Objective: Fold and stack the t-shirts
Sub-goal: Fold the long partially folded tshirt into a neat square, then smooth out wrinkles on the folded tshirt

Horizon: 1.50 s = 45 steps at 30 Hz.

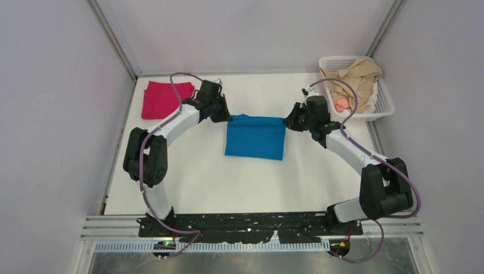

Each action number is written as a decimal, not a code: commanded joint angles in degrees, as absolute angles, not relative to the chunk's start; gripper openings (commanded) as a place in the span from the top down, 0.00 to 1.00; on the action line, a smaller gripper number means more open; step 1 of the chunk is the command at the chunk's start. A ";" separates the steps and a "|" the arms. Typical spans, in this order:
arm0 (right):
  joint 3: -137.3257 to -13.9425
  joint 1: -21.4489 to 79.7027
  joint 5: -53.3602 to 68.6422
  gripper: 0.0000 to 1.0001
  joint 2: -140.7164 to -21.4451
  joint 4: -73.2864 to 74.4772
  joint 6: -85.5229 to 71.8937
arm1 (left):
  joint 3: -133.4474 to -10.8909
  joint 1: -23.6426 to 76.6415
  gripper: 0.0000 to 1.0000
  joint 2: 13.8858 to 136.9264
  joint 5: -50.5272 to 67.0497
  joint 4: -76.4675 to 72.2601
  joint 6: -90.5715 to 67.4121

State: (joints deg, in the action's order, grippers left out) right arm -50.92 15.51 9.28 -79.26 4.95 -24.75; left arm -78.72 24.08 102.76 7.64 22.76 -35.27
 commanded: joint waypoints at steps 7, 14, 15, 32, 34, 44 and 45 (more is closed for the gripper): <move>-56.20 14.02 3.89 0.94 -88.16 -2.45 -25.22 | -89.55 21.28 1.00 112.71 8.32 27.60 -33.32; -60.10 13.93 2.69 0.35 -93.46 -2.00 -25.37 | -94.37 20.65 0.27 115.10 9.00 31.97 -32.93; -60.97 13.90 2.82 0.19 -93.48 -1.48 -25.46 | -94.22 20.65 0.06 114.29 9.43 31.84 -32.80; -57.91 14.67 17.31 0.05 -98.53 -16.87 -34.94 | -97.85 23.17 0.00 118.74 21.79 20.20 -38.37; -60.25 14.62 16.78 0.05 -102.41 -17.26 -35.81 | -101.99 23.03 0.00 121.83 17.20 23.59 -38.44; -62.44 14.68 17.40 0.05 -111.24 -15.10 -38.20 | -112.39 22.97 0.00 133.41 10.91 40.30 -39.13; -62.43 14.68 17.47 0.05 -111.50 -14.59 -37.92 | -112.16 22.94 0.00 133.23 11.01 40.15 -38.99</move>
State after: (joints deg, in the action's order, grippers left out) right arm -61.41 14.46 17.69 -110.30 -15.07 -37.54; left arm -110.89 23.22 133.56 14.46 32.86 -38.92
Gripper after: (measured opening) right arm 0.950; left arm 0.994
